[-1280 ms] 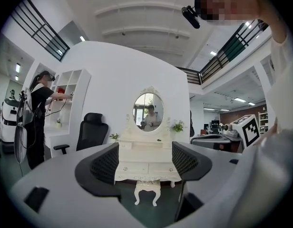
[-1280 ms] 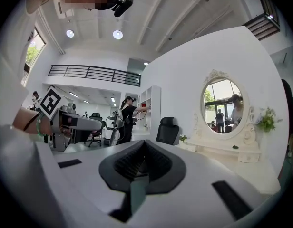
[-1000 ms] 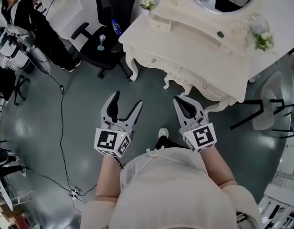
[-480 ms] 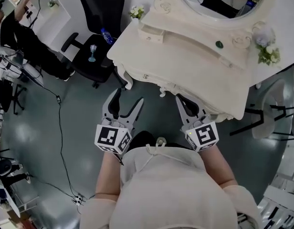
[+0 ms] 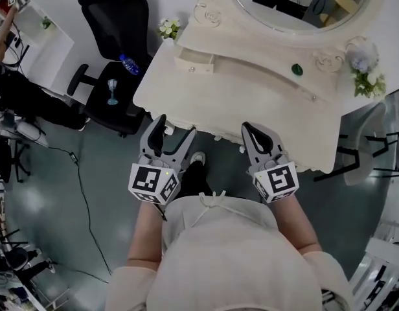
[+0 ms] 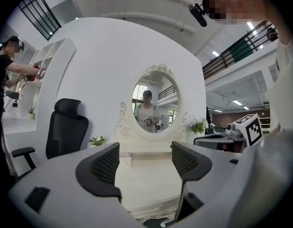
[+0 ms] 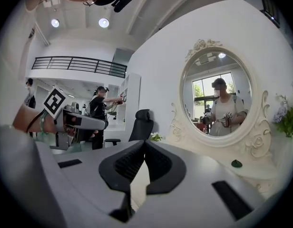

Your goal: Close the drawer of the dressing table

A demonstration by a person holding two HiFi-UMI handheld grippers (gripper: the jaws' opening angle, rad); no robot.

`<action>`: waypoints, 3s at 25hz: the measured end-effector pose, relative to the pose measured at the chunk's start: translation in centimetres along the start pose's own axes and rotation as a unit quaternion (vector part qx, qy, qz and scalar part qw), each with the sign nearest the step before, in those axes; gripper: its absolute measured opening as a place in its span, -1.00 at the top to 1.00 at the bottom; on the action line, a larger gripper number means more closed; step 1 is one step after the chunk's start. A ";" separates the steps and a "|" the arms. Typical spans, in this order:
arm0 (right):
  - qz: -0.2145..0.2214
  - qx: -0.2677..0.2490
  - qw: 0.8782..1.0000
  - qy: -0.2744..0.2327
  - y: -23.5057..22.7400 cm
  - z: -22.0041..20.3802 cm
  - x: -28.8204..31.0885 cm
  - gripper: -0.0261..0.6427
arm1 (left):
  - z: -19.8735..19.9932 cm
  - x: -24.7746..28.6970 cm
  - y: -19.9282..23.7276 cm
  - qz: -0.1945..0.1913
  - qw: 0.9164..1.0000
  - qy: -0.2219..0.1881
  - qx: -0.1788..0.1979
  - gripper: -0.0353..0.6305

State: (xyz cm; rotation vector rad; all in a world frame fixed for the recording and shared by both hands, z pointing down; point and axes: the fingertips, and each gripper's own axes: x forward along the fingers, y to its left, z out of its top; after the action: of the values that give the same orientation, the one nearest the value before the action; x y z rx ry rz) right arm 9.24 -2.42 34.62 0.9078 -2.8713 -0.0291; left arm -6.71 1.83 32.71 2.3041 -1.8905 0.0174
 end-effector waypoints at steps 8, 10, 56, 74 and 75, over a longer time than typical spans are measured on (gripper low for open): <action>-0.056 0.020 0.998 0.025 -4.2 -0.2 9.2 0.90 | -0.6 9.2 7.1 -0.060 0.997 0.052 0.018 -0.14; -0.067 0.024 0.997 0.028 -5.2 -0.6 11.3 0.90 | -1.1 11.2 8.7 -0.072 0.995 0.063 0.022 -0.14; -0.152 0.083 0.974 0.144 -11.8 -13.4 22.6 0.90 | -20.5 27.9 15.6 -0.087 0.962 0.258 -0.011 0.59; -0.170 0.099 0.971 0.137 -14.2 -12.0 22.3 0.90 | -20.1 31.4 16.3 -0.094 0.956 0.278 0.001 0.59; -0.168 0.099 0.971 0.138 -14.5 -12.1 22.4 0.90 | -20.1 31.5 16.3 -0.091 0.956 0.279 -0.001 0.59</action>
State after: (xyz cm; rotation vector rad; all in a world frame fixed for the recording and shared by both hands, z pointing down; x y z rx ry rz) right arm 0.97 -26.87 48.42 1.3120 -2.4681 0.3279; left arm -14.41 -29.27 57.92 2.1539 -1.3899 0.5773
